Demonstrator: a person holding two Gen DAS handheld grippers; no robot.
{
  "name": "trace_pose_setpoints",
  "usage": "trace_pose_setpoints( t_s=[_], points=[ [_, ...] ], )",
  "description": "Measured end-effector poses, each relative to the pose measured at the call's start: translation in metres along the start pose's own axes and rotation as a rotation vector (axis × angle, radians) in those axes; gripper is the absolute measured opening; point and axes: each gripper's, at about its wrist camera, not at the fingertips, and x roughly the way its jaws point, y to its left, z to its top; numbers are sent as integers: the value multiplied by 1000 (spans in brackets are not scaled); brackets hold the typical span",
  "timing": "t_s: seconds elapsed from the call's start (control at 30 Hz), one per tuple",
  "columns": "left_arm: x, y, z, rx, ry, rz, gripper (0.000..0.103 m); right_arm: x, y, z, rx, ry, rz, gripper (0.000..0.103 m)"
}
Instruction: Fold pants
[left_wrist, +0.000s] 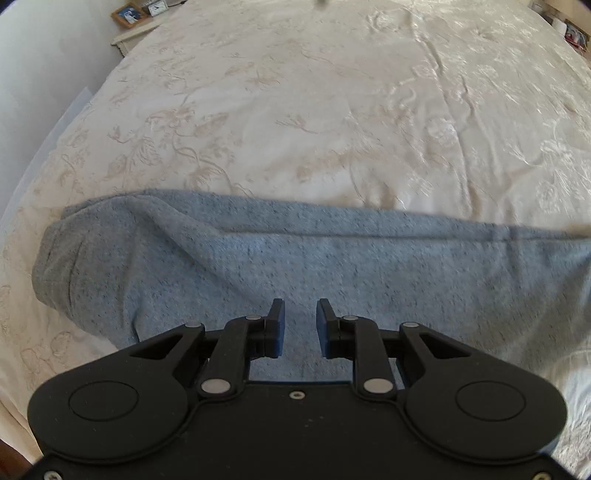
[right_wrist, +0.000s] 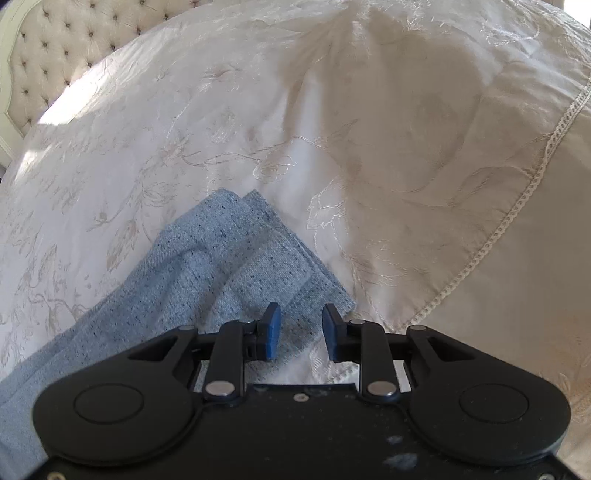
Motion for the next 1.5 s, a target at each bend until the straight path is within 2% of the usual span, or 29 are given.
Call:
trace_pose_setpoints(
  t_s=[0.2, 0.33, 0.4, 0.43, 0.63, 0.7, 0.8, 0.87, 0.93, 1.03, 1.17, 1.37, 1.5],
  points=[
    [-7, -15, -20, 56, 13, 13, 31, 24, 17, 6, -44, 25, -1, 27],
    [-10, -20, -26, 76, 16, 19, 31, 30, 22, 8, -35, 3, 4, 28],
    [-9, -22, -25, 79, 19, 16, 31, 28, 24, 7, -42, -11, 3, 21],
    [-9, -23, -25, 80, 18, 17, 31, 26, 25, 7, -51, -12, 6, 3],
    [-8, -28, -25, 79, 21, 12, 31, -17, 24, 7, -84, -74, -15, 2],
    [-8, -31, -25, 78, 25, 6, 31, -26, 22, 2, -88, -69, -43, 2],
    [-9, -34, -25, 82, 27, 0, 31, -9, 16, -3, -102, -13, -83, 4],
    [-11, -34, -26, 90, 25, 5, 31, 0, 9, -4, -90, 15, -158, 13],
    [-13, -32, -27, 90, 18, 10, 31, -6, 4, -1, -65, -19, -169, 13],
    [-14, -22, -29, 80, 22, 20, 31, -24, 11, 1, -88, -67, -116, 16],
    [-12, -1, -28, 31, 24, 49, 31, -38, 39, -3, -129, -57, 33, 17],
    [-7, 44, -21, -52, 15, 85, 31, -45, 119, -33, -259, 18, 226, 19],
    [-1, 79, -19, -103, 16, 106, 31, -46, 176, -60, -378, 61, 318, 20]
  ],
)
